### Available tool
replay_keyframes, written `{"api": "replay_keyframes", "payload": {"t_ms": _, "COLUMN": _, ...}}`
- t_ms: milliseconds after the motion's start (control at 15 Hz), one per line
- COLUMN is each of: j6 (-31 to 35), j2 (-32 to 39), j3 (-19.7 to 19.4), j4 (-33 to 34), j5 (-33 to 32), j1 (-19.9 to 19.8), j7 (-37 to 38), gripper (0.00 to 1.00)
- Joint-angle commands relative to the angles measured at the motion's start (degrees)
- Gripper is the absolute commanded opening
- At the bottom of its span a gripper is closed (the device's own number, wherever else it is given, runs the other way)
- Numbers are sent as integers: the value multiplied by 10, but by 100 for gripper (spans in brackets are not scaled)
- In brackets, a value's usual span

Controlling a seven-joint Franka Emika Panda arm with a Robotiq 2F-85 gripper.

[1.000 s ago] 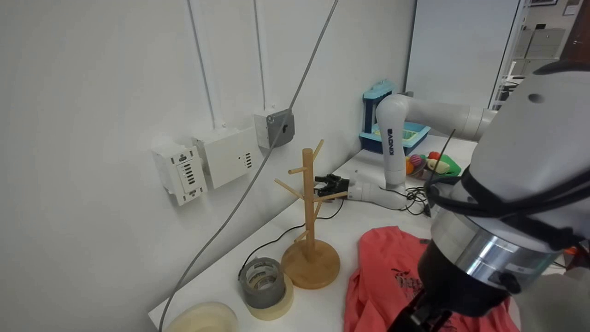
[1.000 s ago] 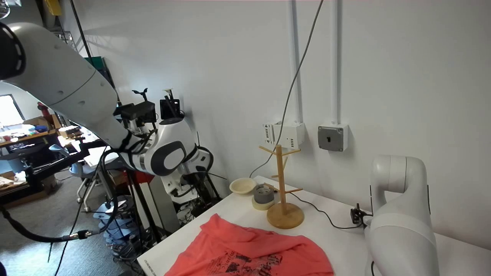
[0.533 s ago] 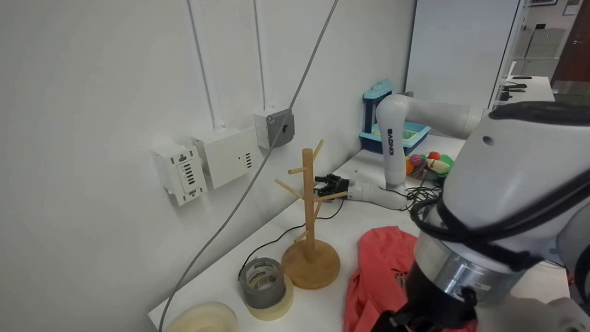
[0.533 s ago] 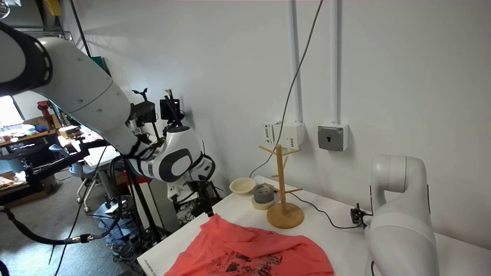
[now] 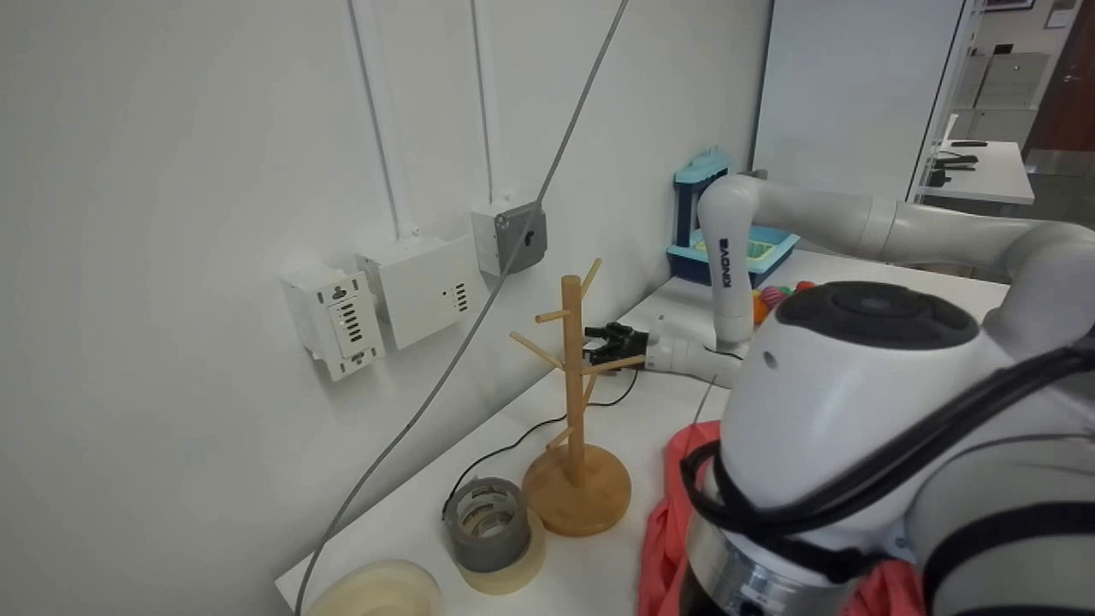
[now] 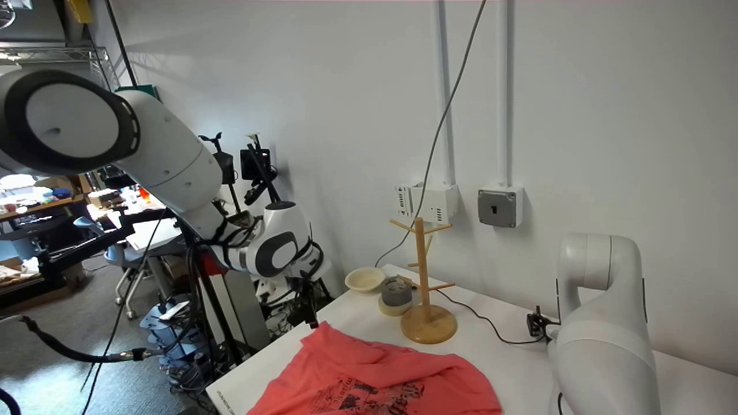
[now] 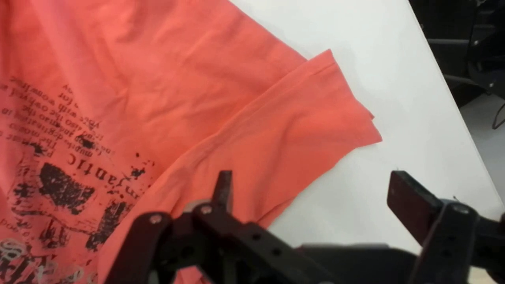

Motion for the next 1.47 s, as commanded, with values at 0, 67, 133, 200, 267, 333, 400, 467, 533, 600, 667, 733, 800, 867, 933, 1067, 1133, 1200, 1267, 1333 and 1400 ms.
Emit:
{"api": "replay_keyframes", "payload": {"t_ms": 0, "j6": -58, "j2": 67, "j3": 9, "j4": 82, "j5": 46, "j1": -8, "j7": 9, "gripper": 100}}
{"api": "replay_keyframes", "payload": {"t_ms": 67, "j6": -74, "j2": 82, "j3": 10, "j4": 98, "j5": 56, "j1": -8, "j7": 10, "gripper": 100}}
{"api": "replay_keyframes", "payload": {"t_ms": 133, "j6": -86, "j2": 94, "j3": 7, "j4": 113, "j5": 58, "j1": -5, "j7": 10, "gripper": 100}}
{"api": "replay_keyframes", "payload": {"t_ms": 200, "j6": -56, "j2": 57, "j3": -2, "j4": 64, "j5": 45, "j1": 3, "j7": 3, "gripper": 100}}
{"api": "replay_keyframes", "payload": {"t_ms": 267, "j6": -59, "j2": 67, "j3": -2, "j4": 73, "j5": 46, "j1": 3, "j7": 2, "gripper": 100}}
{"api": "replay_keyframes", "payload": {"t_ms": 333, "j6": -59, "j2": 69, "j3": -3, "j4": 72, "j5": 46, "j1": 3, "j7": 2, "gripper": 100}}
{"api": "replay_keyframes", "payload": {"t_ms": 400, "j6": -59, "j2": 69, "j3": -3, "j4": 72, "j5": 46, "j1": 4, "j7": 2, "gripper": 100}}
{"api": "replay_keyframes", "payload": {"t_ms": 467, "j6": -59, "j2": 67, "j3": -2, "j4": 71, "j5": 46, "j1": 4, "j7": 2, "gripper": 100}}
{"api": "replay_keyframes", "payload": {"t_ms": 533, "j6": -59, "j2": 66, "j3": -3, "j4": 71, "j5": 46, "j1": 4, "j7": 2, "gripper": 100}}
{"api": "replay_keyframes", "payload": {"t_ms": 600, "j6": -62, "j2": 70, "j3": -8, "j4": 75, "j5": 41, "j1": 9, "j7": 9, "gripper": 100}}
{"api": "replay_keyframes", "payload": {"t_ms": 667, "j6": -65, "j2": 78, "j3": -6, "j4": 83, "j5": 45, "j1": 8, "j7": 10, "gripper": 100}}
{"api": "replay_keyframes", "payload": {"t_ms": 733, "j6": -66, "j2": 87, "j3": -8, "j4": 91, "j5": 45, "j1": 9, "j7": 12, "gripper": 100}}
{"api": "replay_keyframes", "payload": {"t_ms": 800, "j6": -67, "j2": 93, "j3": -10, "j4": 96, "j5": 43, "j1": 11, "j7": 15, "gripper": 100}}
{"api": "replay_keyframes", "payload": {"t_ms": 867, "j6": -68, "j2": 101, "j3": -11, "j4": 103, "j5": 44, "j1": 11, "j7": 16, "gripper": 100}}
{"api": "replay_keyframes", "payload": {"t_ms": 933, "j6": -70, "j2": 111, "j3": -9, "j4": 112, "j5": 47, "j1": 10, "j7": 14, "gripper": 100}}
{"api": "replay_keyframes", "payload": {"t_ms": 1067, "j6": -75, "j2": 130, "j3": -7, "j4": 131, "j5": 51, "j1": 8, "j7": 13, "gripper": 100}}
{"api": "replay_keyframes", "payload": {"t_ms": 1133, "j6": -76, "j2": 139, "j3": -5, "j4": 141, "j5": 55, "j1": 7, "j7": 13, "gripper": 100}}
{"api": "replay_keyframes", "payload": {"t_ms": 1200, "j6": -78, "j2": 148, "j3": -6, "j4": 152, "j5": 54, "j1": 10, "j7": 16, "gripper": 100}}
{"api": "replay_keyframes", "payload": {"t_ms": 1267, "j6": -79, "j2": 156, "j3": -8, "j4": 161, "j5": 53, "j1": 13, "j7": 20, "gripper": 100}}
{"api": "replay_keyframes", "payload": {"t_ms": 1333, "j6": -81, "j2": 163, "j3": -4, "j4": 171, "j5": 58, "j1": 10, "j7": 18, "gripper": 100}}
{"api": "replay_keyframes", "payload": {"t_ms": 1400, "j6": -82, "j2": 168, "j3": -1, "j4": 179, "j5": 60, "j1": 8, "j7": 19, "gripper": 100}}
